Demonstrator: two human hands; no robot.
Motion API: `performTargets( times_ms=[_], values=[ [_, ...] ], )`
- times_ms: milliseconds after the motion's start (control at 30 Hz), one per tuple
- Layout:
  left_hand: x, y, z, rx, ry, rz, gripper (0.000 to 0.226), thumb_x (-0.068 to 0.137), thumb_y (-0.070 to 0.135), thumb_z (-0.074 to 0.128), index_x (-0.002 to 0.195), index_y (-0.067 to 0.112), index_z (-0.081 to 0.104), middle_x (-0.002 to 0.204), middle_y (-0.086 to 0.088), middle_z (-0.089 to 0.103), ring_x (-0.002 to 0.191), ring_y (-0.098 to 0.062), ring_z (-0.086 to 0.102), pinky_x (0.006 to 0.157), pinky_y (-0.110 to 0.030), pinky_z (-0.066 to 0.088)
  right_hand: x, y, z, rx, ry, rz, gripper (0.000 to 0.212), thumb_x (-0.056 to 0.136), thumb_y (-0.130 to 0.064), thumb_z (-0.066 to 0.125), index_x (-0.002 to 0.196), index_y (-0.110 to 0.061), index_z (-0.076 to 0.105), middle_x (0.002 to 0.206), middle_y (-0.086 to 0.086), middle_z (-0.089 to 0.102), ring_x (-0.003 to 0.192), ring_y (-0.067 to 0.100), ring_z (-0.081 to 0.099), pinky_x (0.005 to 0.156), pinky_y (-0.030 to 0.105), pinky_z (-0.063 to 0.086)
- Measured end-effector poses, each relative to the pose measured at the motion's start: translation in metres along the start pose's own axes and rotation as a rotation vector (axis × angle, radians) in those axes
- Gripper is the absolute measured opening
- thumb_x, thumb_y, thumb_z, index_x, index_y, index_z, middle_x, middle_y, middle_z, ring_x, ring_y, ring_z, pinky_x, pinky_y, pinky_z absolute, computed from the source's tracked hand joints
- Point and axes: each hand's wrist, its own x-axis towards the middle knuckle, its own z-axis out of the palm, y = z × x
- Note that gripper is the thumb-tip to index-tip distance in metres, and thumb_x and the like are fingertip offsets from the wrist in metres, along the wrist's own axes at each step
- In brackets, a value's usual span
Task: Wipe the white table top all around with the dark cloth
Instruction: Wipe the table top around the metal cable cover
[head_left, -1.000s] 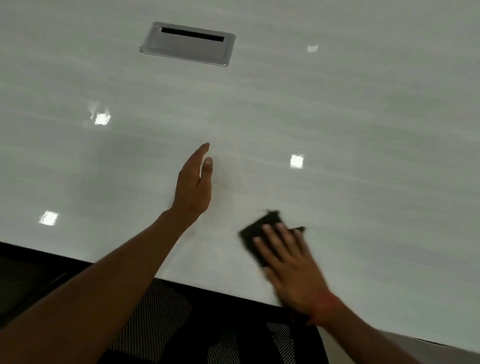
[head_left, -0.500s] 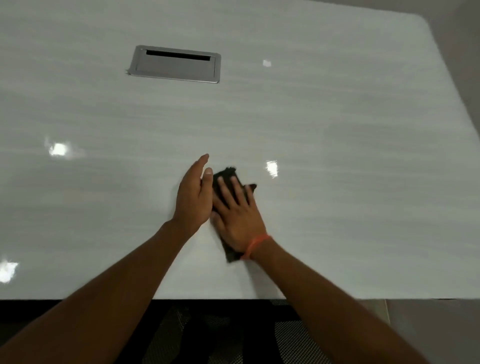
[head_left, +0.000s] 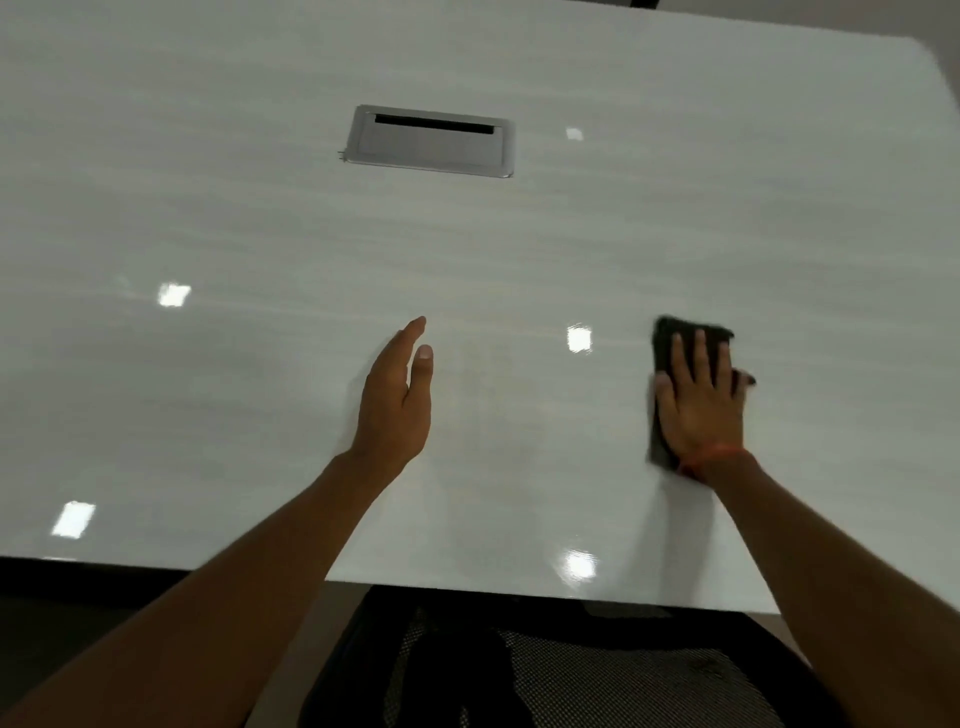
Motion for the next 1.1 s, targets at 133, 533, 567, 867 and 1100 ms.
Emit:
performTargets(
  times_ms=[133,533,567,867,1100],
  values=[
    [0.0,-0.007,-0.009,0.09,-0.017,-0.02,0.046,0.105,0.035,0.036,0.146,0.017,0.047,0.149,0.002,0.05,0.14,-0.01,0.042,0.119,-0.03,0.03,0.05,-0.131,0.023,0.042,0.045,-0.158,0.069,0.095,-0.047,0.016,0.155,-0.017,0.03,0.162,0.014,0.023,0.149,0.043,0.015,0.116,0.064,0.017],
    [-0.015,0.024,-0.02,0.024,0.115,-0.061,0.043,0.106,0.031,0.038,0.145,0.015,0.047,0.147,0.0,0.052,0.138,-0.011,0.044,0.118,-0.032,0.032,-0.142,-0.055,0.037,-0.065,-0.057,-0.764,0.06,0.101,-0.049,0.031,0.157,-0.03,0.022,0.166,0.001,0.015,0.152,0.031,0.017,0.118,0.056,0.019],
    [-0.018,0.022,-0.025,0.022,0.123,-0.068,0.042,0.107,0.03,0.038,0.145,0.016,0.047,0.147,0.0,0.052,0.138,-0.01,0.044,0.118,-0.031,0.032,-0.131,-0.038,0.029,-0.069,-0.068,-0.67,0.059,0.101,-0.05,0.026,0.156,-0.029,0.024,0.165,0.002,0.018,0.151,0.032,0.02,0.117,0.057,0.021],
    [-0.022,-0.025,-0.117,0.094,0.199,-0.096,0.041,0.107,0.029,0.038,0.145,0.015,0.047,0.146,-0.002,0.053,0.137,-0.012,0.046,0.117,-0.031,0.034,0.021,-0.218,0.029,0.007,-0.064,-0.34,0.072,0.093,-0.053,0.008,0.158,-0.024,0.02,0.166,0.008,0.013,0.152,0.036,0.004,0.119,0.06,0.008],
    [-0.011,-0.053,-0.185,0.049,0.138,-0.109,0.041,0.108,0.027,0.037,0.146,0.014,0.045,0.148,-0.002,0.05,0.138,-0.012,0.044,0.116,-0.024,0.03,-0.142,-0.374,0.08,-0.034,-0.08,-0.894,0.058,0.104,-0.045,0.023,0.157,-0.025,0.022,0.166,0.006,0.012,0.153,0.035,0.003,0.12,0.061,0.01]
  ],
)
